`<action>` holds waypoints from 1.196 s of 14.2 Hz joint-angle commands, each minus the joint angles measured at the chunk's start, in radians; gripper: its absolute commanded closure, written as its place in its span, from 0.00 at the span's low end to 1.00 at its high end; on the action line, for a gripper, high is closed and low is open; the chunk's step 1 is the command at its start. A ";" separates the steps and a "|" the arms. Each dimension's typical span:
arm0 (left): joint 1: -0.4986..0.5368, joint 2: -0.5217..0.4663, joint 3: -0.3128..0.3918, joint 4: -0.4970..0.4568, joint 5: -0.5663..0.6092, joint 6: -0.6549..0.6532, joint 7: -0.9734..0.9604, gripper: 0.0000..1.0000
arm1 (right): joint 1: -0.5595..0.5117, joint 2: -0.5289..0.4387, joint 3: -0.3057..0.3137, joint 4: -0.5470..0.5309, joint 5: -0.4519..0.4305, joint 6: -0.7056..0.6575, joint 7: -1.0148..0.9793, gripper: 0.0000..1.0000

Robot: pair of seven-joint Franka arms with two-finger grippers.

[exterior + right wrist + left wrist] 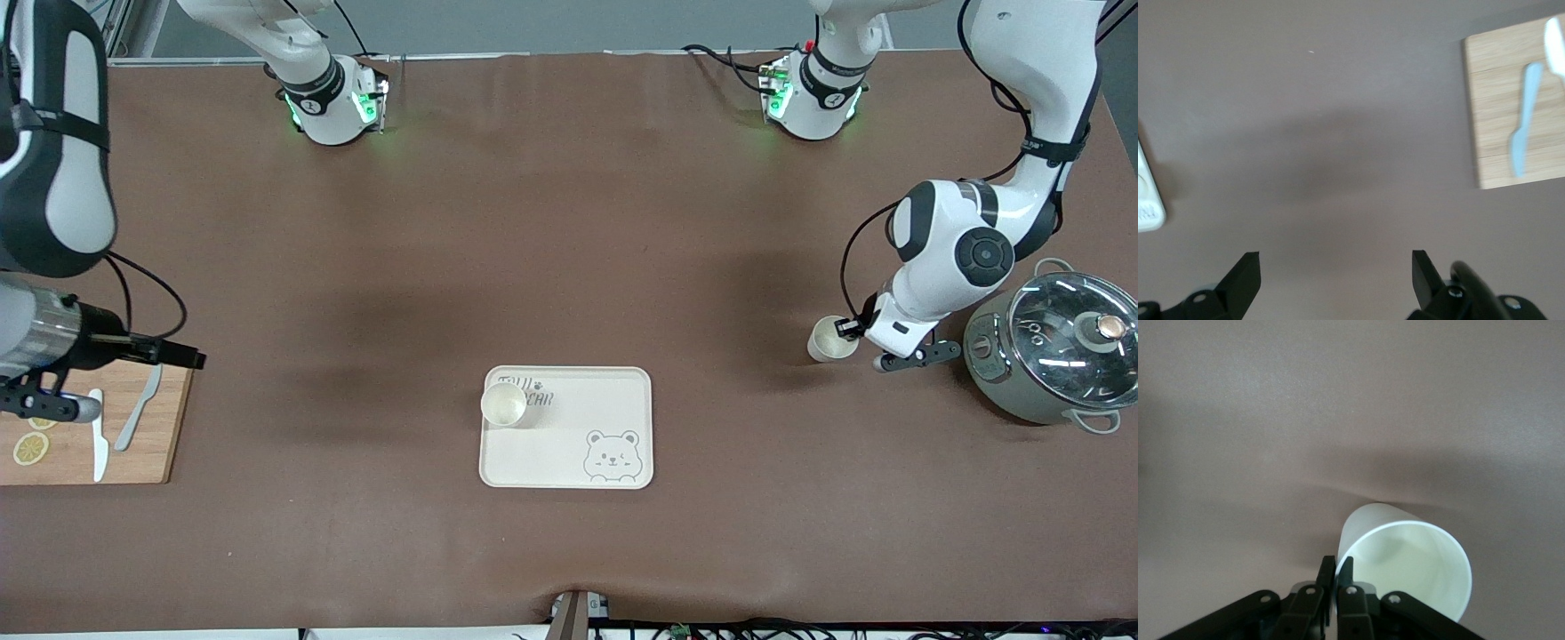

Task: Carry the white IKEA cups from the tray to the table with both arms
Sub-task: 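Set the cup down with the left gripper while the right gripper reaches the tray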

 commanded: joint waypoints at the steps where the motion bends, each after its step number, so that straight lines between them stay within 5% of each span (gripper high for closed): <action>1: 0.016 -0.001 -0.012 0.008 -0.006 0.017 0.016 0.00 | 0.106 0.012 -0.003 -0.065 0.012 0.095 0.240 0.00; 5: 0.019 -0.022 -0.011 0.095 -0.006 -0.049 0.010 0.00 | 0.211 0.079 -0.003 -0.067 0.014 0.270 0.380 0.00; 12: 0.021 -0.062 -0.009 0.457 -0.002 -0.444 0.027 0.00 | 0.355 0.256 -0.002 0.041 0.063 0.336 0.647 0.00; 17: 0.021 -0.162 -0.005 0.531 -0.011 -0.541 0.101 0.00 | 0.432 0.340 0.042 0.120 0.064 0.428 0.817 0.00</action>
